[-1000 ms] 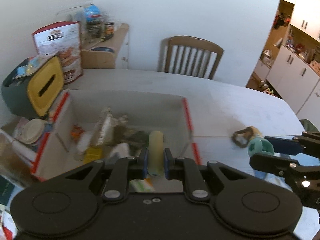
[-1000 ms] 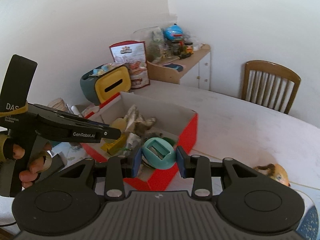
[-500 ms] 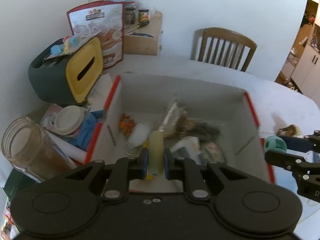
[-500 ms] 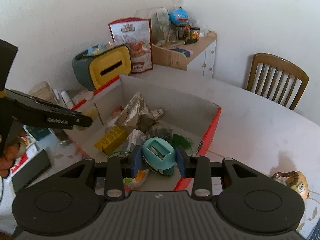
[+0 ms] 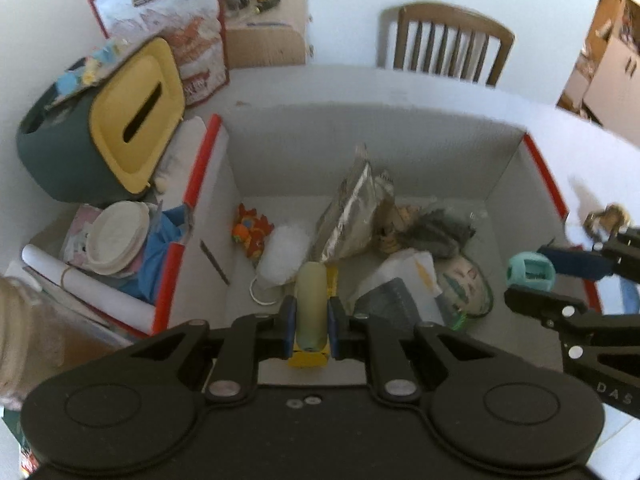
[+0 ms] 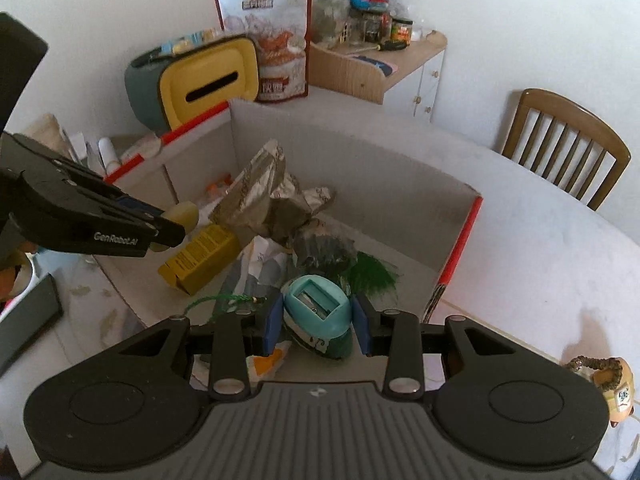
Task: Organize objects
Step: 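Lift and carry the cream roller and teal clip over the cardboard box, then open both tools to drop the roller and clip into the box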
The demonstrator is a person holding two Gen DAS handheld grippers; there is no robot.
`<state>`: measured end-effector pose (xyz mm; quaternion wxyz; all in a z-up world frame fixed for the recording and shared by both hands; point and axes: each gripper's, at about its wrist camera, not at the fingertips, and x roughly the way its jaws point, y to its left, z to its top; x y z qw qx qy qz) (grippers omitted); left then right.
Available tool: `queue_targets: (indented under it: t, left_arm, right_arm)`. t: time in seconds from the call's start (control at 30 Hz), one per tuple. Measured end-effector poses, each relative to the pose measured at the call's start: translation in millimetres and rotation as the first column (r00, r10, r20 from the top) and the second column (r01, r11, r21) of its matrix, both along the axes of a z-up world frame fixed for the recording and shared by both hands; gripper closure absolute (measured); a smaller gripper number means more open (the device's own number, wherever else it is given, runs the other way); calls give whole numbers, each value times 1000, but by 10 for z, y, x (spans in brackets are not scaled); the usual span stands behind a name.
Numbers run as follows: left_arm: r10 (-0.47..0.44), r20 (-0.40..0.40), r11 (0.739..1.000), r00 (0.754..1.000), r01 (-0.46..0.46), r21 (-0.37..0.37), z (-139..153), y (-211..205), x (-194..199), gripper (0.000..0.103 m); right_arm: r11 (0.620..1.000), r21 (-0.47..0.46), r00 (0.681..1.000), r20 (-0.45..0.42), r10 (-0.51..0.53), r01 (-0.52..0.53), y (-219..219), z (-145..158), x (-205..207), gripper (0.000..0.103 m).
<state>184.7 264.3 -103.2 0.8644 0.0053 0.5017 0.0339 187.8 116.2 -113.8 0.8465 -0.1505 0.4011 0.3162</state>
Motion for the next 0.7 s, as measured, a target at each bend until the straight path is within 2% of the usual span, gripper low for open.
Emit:
queue_targets:
  t: [0.4, 0.47, 0.7]
  left_arm:
    - [-35, -88, 999, 995, 37, 11, -261, -48, 49, 89]
    - [-32, -99, 999, 995, 33, 9, -269, -51, 48, 84]
    - [0, -115, 1000, 993, 1, 13, -322, -4, 62, 77]
  right_arm:
    - [999, -25, 999, -30, 25, -25, 97, -174, 25, 67]
    - [999, -27, 999, -32, 25, -26, 104, -170, 29, 66]
    - [1000, 8, 999, -48, 19, -18, 73, -108, 24, 66]
